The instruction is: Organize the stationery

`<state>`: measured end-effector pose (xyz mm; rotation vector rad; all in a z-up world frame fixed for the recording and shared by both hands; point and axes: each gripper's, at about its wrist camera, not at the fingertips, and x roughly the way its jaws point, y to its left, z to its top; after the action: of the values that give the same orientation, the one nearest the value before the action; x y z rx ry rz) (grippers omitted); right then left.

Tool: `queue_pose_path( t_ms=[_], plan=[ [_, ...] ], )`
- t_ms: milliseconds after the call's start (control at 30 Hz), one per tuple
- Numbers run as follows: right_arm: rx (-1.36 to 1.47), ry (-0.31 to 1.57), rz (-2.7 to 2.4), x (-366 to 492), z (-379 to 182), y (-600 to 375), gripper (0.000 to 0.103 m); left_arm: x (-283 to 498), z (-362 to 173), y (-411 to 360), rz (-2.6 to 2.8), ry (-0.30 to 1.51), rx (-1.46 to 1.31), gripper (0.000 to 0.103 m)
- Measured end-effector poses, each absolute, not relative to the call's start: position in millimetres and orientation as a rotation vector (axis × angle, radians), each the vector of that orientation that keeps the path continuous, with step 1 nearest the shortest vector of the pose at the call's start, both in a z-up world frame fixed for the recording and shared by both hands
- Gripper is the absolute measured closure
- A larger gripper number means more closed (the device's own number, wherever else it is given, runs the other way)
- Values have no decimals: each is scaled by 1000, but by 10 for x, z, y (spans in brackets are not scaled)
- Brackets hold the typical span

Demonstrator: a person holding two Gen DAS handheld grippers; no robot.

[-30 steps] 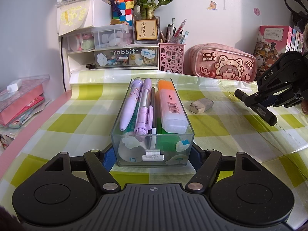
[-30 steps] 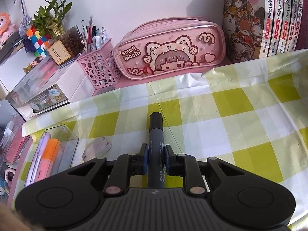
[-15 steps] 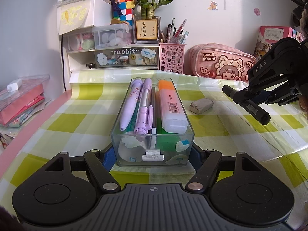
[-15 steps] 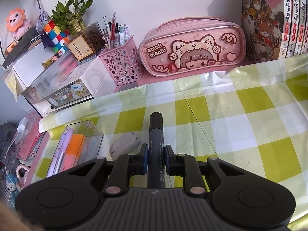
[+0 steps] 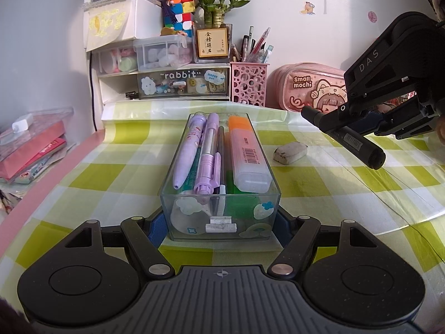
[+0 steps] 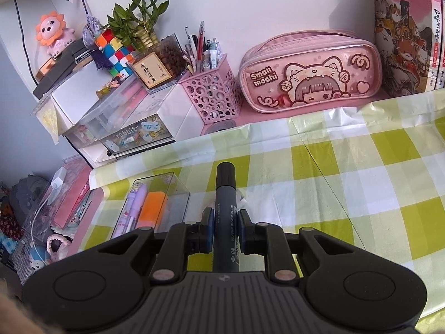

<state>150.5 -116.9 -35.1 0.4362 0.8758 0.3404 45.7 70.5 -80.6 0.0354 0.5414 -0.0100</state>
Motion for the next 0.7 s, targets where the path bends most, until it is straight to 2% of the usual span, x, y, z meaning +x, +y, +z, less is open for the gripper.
queue_pose_path(
  t_ms=[700],
  plan=[
    [584,950,428,1465,-268,-766,103,455,-806,711,-13,541,35,31]
  ],
)
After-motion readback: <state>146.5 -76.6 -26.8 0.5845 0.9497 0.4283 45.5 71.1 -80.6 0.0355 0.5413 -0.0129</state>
